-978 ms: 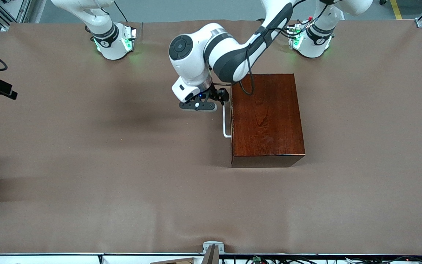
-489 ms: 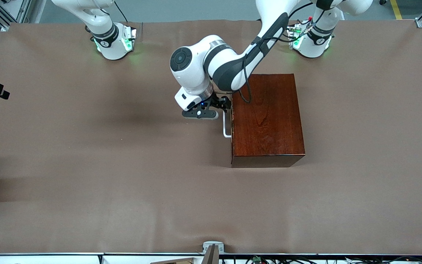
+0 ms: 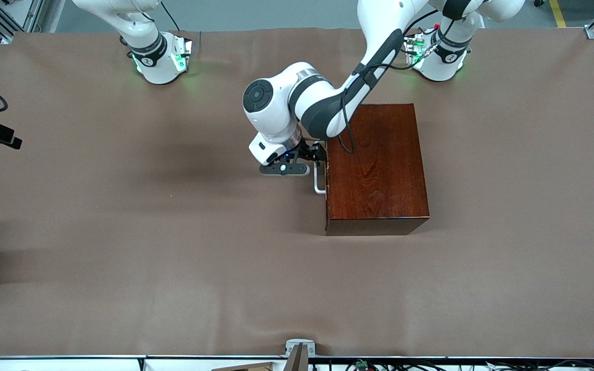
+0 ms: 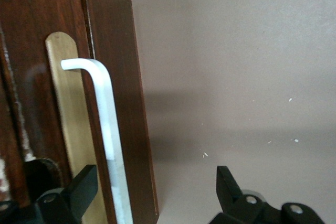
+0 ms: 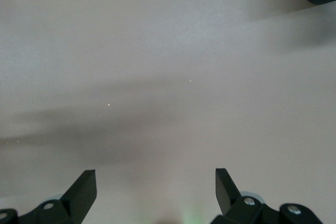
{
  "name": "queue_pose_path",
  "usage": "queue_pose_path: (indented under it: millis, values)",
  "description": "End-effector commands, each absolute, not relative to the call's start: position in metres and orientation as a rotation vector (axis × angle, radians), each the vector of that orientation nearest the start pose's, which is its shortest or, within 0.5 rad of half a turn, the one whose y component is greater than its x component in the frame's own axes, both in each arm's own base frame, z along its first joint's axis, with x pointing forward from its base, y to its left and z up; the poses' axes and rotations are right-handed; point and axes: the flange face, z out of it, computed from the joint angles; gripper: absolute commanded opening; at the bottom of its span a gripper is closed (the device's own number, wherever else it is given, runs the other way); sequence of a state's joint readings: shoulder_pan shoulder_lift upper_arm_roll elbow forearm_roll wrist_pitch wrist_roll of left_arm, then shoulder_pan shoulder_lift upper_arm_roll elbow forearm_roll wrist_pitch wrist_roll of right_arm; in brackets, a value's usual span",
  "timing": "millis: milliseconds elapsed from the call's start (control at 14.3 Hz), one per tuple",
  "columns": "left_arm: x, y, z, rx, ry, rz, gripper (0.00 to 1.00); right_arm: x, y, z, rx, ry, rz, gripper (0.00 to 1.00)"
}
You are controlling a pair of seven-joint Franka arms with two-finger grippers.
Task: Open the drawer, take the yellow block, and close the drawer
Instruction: 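Pull the drawer out by the handle with the left gripper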
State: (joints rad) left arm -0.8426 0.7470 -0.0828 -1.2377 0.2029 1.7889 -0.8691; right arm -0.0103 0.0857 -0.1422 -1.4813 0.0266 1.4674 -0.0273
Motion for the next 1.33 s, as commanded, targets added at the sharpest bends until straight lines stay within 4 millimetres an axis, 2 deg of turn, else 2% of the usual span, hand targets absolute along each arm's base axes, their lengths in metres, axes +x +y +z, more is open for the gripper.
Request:
queue_pose_path:
  millis: [0, 489, 769, 978, 1258]
  values:
    - [0.459, -0.572, 0.300, -2.901, 0.130, -0.025, 1.00, 0.571, -0.070, 0.605, -3.054, 0.186, 0.151, 1.00]
    - [0.456, -0.570, 0.290, -2.880, 0.087, -0.015, 1.00, 0.576, -0.067, 0.595, -3.045, 0.186, 0.173, 1.00]
    - [0.461, -0.562, 0.293, -2.856, 0.071, -0.020, 1.00, 0.583, -0.053, 0.589, -3.038, 0.191, 0.171, 1.00]
    - [0.468, -0.555, 0.291, -2.831, 0.055, -0.037, 1.00, 0.583, -0.052, 0.588, -3.035, 0.224, 0.177, 1.00]
    - [0.465, -0.560, 0.287, -2.844, -0.007, -0.044, 1.00, 0.582, -0.056, 0.589, -3.034, 0.233, 0.174, 1.00]
